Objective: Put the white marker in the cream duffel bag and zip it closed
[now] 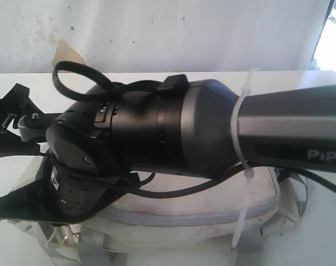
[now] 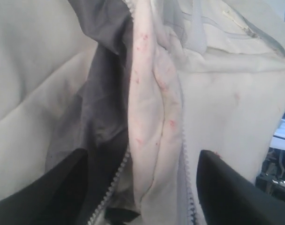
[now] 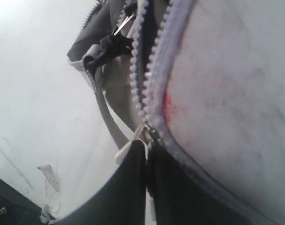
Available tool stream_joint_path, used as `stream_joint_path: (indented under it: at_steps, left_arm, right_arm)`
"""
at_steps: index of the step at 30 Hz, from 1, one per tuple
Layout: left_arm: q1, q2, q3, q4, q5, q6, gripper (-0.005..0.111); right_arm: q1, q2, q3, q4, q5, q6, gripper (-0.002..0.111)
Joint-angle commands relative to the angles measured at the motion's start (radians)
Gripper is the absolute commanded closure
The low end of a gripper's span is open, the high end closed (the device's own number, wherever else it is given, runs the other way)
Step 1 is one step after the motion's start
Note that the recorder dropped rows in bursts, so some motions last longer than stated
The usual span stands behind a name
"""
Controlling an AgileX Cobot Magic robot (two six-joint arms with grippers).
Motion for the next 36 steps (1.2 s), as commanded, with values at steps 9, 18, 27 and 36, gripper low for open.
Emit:
stream_joint_path:
  at_steps: [9,18,27,36]
  left_arm:
    - [0.000,-0.011,0.007,-0.063,0.138,-0.053,0.036]
    - [-0.002,-0.011,0.135,-0.128,0.138,-0.022,0.050]
    - [-0.011,-0.011,0.174,-0.238,0.138,0.058,0.035]
    - [-0.087,-0.011,0.174,-0.224,0.138,0.060,0.090]
  right_arm:
    - [-0.025,-0.017,0.003,0.006,-0.027,-0.047,0.108]
    - [-0.045,-0.017,0.003,0.006,-0.048,-0.047,0.108]
    - [-0.044,-0.017,0.003,0.006,-0.048,-0.049,0.108]
    - [-0.044,-0.017,0.003,0.006,-0.045,-0.049,0.108]
